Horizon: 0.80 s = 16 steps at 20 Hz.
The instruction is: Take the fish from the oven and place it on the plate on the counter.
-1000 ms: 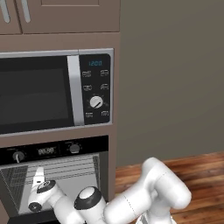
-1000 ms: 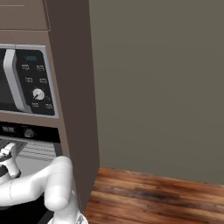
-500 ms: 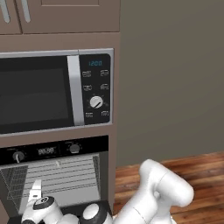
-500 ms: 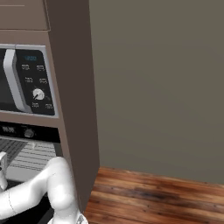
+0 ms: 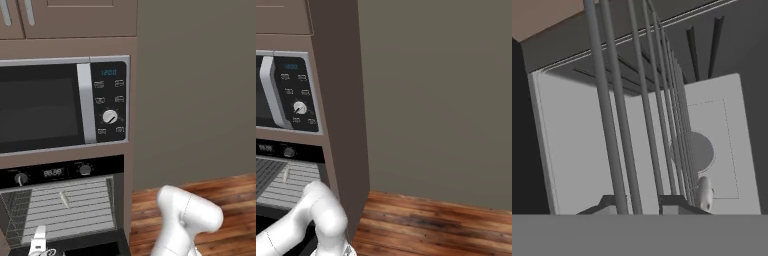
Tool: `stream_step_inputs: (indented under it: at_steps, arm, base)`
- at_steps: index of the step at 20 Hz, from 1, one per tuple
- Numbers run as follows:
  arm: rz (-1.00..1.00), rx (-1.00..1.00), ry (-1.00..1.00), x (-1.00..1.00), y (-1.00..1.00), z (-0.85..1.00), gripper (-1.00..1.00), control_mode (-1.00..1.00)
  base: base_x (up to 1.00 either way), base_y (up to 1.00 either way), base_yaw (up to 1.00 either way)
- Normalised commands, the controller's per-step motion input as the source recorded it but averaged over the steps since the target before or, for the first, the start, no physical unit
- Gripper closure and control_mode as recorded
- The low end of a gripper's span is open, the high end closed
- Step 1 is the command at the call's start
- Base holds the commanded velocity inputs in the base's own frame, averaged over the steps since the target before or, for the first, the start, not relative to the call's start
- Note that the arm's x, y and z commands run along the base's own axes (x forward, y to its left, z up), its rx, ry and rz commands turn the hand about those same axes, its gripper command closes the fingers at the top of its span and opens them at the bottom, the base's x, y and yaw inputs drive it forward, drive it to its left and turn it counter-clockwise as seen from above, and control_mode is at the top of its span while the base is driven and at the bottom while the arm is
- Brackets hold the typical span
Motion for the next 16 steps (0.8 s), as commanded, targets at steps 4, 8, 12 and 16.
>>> stream_step_inputs:
  at_steps: [4, 8, 12, 16]
  arm:
    - [0.00, 0.03, 0.00, -1.00, 0.00, -0.30, 1.00, -1.00]
    - [0.00, 0.03, 0.00, -1.00, 0.00, -0.33, 1.00, -1.00]
    - [0.00, 0.02, 0.00, -0.99, 0.00, -0.23, 1.00, -1.00]
    - [0.00, 0.02, 0.00, -0.89, 0.00, -0.01, 1.00, -1.00]
  base:
    - [0.00, 0.00, 0.00]
    - [0.00, 0.00, 0.00]
    - [0.00, 0.00, 0.00]
    - [0.00, 0.00, 0.00]
